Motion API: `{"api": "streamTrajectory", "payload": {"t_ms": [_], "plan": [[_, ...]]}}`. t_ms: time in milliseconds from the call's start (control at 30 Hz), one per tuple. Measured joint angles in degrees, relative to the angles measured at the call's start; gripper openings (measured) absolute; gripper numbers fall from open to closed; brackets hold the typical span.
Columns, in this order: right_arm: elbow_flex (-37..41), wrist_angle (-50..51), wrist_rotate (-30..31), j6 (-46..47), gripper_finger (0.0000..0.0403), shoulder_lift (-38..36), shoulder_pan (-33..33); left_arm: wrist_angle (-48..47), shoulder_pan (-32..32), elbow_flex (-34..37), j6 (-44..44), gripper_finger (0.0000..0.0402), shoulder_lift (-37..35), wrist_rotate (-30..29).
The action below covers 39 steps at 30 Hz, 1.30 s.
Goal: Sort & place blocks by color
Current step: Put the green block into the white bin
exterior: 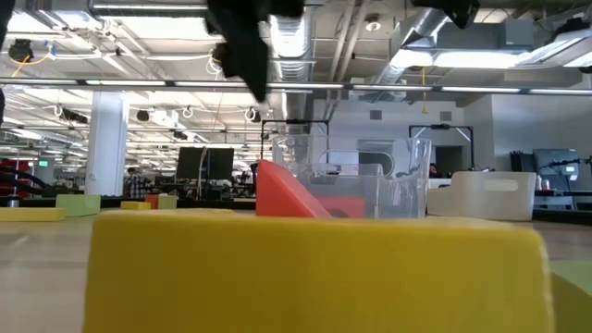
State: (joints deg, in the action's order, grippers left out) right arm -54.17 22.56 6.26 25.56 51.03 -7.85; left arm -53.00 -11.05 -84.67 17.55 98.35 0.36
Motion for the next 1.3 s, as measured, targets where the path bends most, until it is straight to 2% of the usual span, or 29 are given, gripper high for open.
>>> {"api": "streamTrajectory", "payload": {"t_ms": [167, 400, 567, 700, 833, 967, 1100, 1300], "plan": [[0.0, -3.5, 0.2, 6.5, 0.0311, 4.2, -4.8, -1.7, -7.6, 6.3, 6.3, 0.0206, -9.4, -8.6], [0.0, -12.7, 3.0, 12.9, 0.0311, 11.7, -10.4, 0.9, -18.0, 16.4, 20.1, 0.0206, -19.5, -11.3], [-0.4, -17.2, 2.9, 17.2, 0.0311, 17.6, -13.3, 3.7, -24.5, 23.0, 27.9, 0.0206, -22.3, -12.3], [-1.9, -15.4, 1.5, 22.0, 0.0311, 21.6, -16.7, 7.9, -27.9, 27.4, 32.2, 0.0206, -22.4, -14.6], [-3.7, -3.9, -2.6, 30.8, 0.0311, 23.9, -20.8, 15.8, -28.3, 31.1, 32.7, 0.0206, -22.3, -14.9], [-3.7, 14.5, -6.0, 45.5, 0.0311, 25.7, -25.4, 22.3, -26.6, 33.2, 32.2, 0.0206, -22.3, -16.5], [-2.1, 30.8, -11.5, 59.0, 0.0310, 26.4, -28.5, 23.7, -23.7, 33.5, 32.1, 0.0210, -22.3, -18.7], [9.2, 32.1, -13.2, 69.2, 0.0310, 21.3, -26.6, 27.5, -17.8, 33.5, 29.4, 0.0236, -22.3, -18.5]]}}
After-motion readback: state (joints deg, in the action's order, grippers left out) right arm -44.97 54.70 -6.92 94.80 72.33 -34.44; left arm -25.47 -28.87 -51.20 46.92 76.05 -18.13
